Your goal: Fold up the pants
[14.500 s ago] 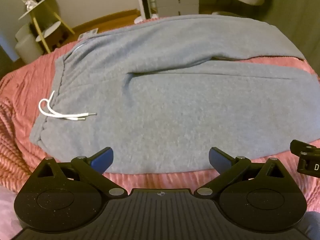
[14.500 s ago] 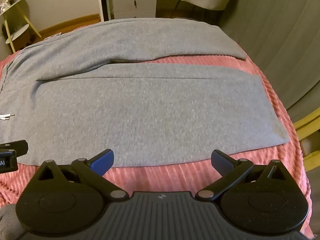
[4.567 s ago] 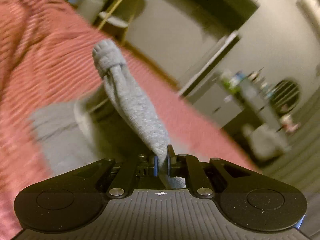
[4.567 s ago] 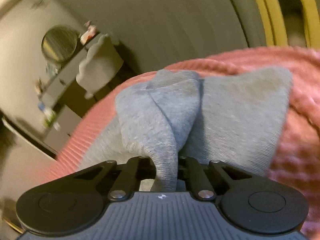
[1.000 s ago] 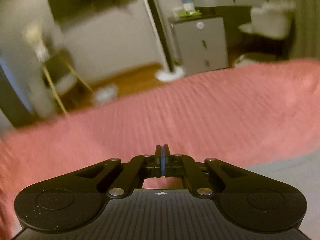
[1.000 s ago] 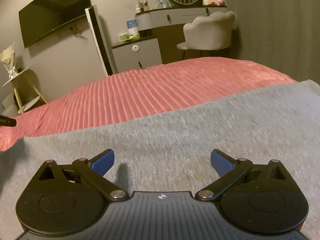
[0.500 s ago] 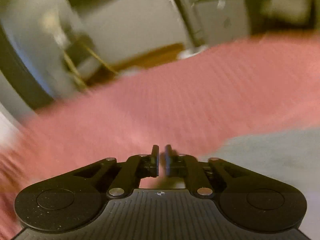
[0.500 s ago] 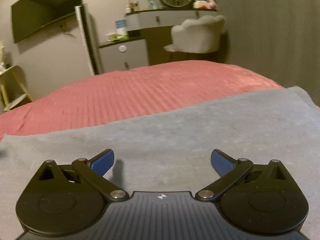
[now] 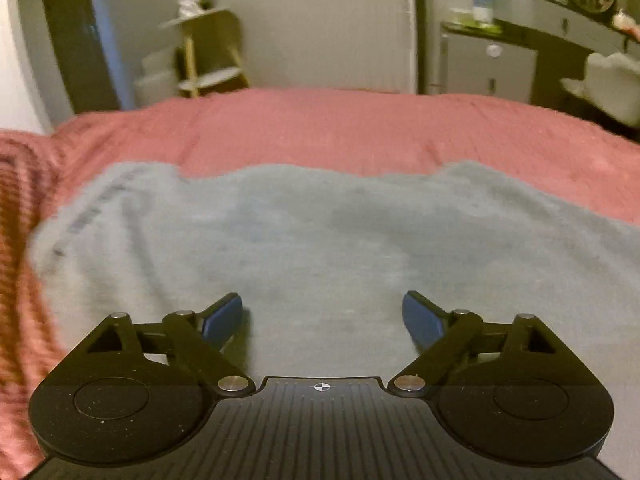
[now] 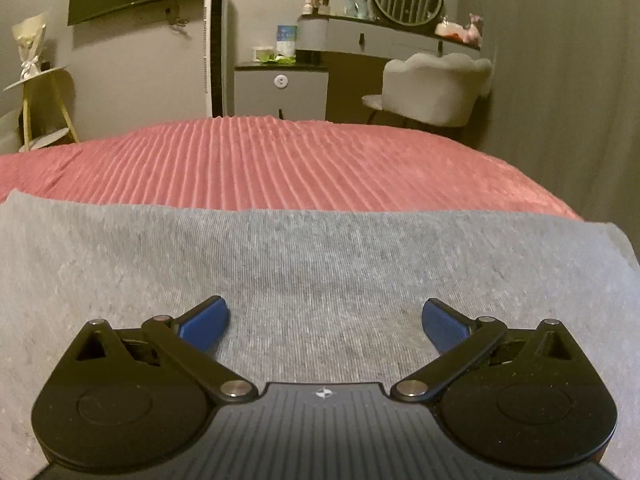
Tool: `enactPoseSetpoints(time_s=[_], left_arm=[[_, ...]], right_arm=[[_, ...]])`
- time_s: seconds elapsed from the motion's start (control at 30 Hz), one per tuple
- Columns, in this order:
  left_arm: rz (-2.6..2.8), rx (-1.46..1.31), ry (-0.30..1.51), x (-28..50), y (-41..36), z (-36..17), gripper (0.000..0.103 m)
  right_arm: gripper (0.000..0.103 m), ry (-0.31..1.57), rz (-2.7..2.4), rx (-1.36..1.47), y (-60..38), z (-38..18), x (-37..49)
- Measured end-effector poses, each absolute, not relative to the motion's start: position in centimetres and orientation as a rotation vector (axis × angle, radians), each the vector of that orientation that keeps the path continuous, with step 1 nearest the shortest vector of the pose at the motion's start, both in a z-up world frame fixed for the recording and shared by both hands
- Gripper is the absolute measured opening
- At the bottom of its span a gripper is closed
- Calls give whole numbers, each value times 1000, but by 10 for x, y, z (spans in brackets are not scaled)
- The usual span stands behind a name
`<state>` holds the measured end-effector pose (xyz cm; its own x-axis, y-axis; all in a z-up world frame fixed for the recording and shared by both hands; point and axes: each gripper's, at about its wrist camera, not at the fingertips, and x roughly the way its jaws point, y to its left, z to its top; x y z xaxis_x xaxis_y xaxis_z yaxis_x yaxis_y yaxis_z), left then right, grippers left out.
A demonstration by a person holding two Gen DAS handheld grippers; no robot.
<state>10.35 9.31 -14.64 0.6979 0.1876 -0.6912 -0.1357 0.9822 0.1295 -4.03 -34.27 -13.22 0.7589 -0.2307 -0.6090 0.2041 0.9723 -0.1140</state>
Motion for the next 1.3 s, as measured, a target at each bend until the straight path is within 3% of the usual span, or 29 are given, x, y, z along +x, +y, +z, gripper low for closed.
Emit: enactPoseSetpoints(time_s=[0.27,0.4,0.7,0.8,0.93,1.07,1.3], left_arm=[[111,-14,844,68,97,-141,95],[219,120,858,55,89,-152,96],[354,76,857,56,100,-149,97],[365,89,853,51,94,-147,97],[354,51,862,52,97,-142,98],[353,39,870,52,95,-143,100],[359,64,874,56,93,-146,101]], right_arm=[[103,645,-225,-55,-346,-132,-54],[103,704,-242,-120,-362,-121,-74],[103,765,-528,-72,-482,-97,-165],[103,688,-504,193,-525,-83,-205],[103,557,-322,877,-595,-97,-254],[103,228,-338,1326,-640,-144,-307],[101,137,-326,1511,-669,-157,-313]])
